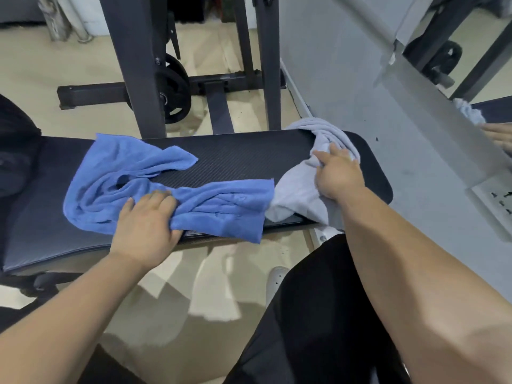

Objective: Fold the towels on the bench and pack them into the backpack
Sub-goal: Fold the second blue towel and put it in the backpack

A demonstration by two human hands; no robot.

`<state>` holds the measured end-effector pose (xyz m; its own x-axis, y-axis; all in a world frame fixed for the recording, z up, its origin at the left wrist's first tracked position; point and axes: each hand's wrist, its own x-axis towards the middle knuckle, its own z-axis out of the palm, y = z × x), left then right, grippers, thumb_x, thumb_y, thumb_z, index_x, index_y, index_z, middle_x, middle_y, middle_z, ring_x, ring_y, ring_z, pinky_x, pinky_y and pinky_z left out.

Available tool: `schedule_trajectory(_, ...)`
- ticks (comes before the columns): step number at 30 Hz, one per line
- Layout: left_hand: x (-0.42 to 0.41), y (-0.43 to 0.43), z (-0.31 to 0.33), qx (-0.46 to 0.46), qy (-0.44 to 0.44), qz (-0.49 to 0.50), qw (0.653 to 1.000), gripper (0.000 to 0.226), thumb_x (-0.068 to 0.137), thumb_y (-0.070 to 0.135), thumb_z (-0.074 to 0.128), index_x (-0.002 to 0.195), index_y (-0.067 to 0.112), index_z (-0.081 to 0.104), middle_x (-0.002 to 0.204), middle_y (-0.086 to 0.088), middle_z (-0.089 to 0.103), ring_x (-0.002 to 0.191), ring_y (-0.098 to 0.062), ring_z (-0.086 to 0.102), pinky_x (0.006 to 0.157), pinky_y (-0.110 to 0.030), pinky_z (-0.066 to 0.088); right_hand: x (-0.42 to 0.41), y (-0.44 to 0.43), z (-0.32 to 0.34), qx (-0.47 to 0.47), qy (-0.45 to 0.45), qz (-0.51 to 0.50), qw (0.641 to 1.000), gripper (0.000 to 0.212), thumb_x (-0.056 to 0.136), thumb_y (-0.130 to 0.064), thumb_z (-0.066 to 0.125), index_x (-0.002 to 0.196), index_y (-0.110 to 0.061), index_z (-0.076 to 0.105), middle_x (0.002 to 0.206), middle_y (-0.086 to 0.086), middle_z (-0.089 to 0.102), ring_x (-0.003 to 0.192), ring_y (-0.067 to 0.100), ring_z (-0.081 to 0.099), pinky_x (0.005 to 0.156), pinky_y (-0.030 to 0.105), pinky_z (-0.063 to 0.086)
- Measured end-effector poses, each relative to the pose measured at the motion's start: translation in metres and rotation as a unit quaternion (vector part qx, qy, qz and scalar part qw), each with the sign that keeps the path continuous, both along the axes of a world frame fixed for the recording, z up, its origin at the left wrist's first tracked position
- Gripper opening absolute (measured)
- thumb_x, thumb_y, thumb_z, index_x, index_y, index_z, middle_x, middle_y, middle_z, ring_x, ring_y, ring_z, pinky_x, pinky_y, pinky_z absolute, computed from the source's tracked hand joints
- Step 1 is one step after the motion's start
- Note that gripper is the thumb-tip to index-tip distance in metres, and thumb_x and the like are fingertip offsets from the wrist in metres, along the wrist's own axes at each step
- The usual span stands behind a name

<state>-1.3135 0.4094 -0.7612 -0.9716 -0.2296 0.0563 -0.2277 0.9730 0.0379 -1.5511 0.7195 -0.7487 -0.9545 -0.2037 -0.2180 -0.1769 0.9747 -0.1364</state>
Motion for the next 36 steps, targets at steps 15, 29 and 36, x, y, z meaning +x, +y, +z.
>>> schedule_trajectory(15,-0.032,0.051,0.083,0.338,0.079,0.089,0.934,0.014,0.091,0.018,0.052,0.082,0.007,0.054,0.07,-0.006,0.063,0.068,-0.024,0.059,0.058,-0.038,0.05,0.124,-0.108,0.055,-0.219,0.008,0.275,0.936,0.036,0.082,-0.044,0.062,0.115,-0.028,0.06,0.1,-0.012,0.062,0.098,0.017,0.058,0.076,0.034,0.046)
schedule_trajectory(29,0.035,-0.033,0.061,0.192,0.166,0.103,0.962,0.011,0.082,0.021,0.073,0.086,0.017,0.064,0.078,0.002,0.063,0.077,-0.027,0.059,0.063,-0.034,0.042,0.117,-0.1,0.099,-0.386,-0.031,0.111,0.915,0.021,0.085,-0.011,0.049,0.064,-0.01,0.046,0.059,-0.005,0.043,0.06,0.014,0.037,0.059,0.034,0.03)
schedule_trajectory(36,0.06,-0.038,0.09,0.447,0.139,0.1,0.878,0.04,0.098,0.043,0.058,0.083,0.007,0.069,0.069,-0.011,0.061,0.06,-0.011,0.047,0.061,-0.029,0.04,0.133,-0.099,0.106,-0.147,0.09,0.171,0.97,0.053,0.072,-0.068,0.072,0.075,-0.019,0.051,0.069,-0.005,0.052,0.071,0.019,0.054,0.062,0.038,0.044)
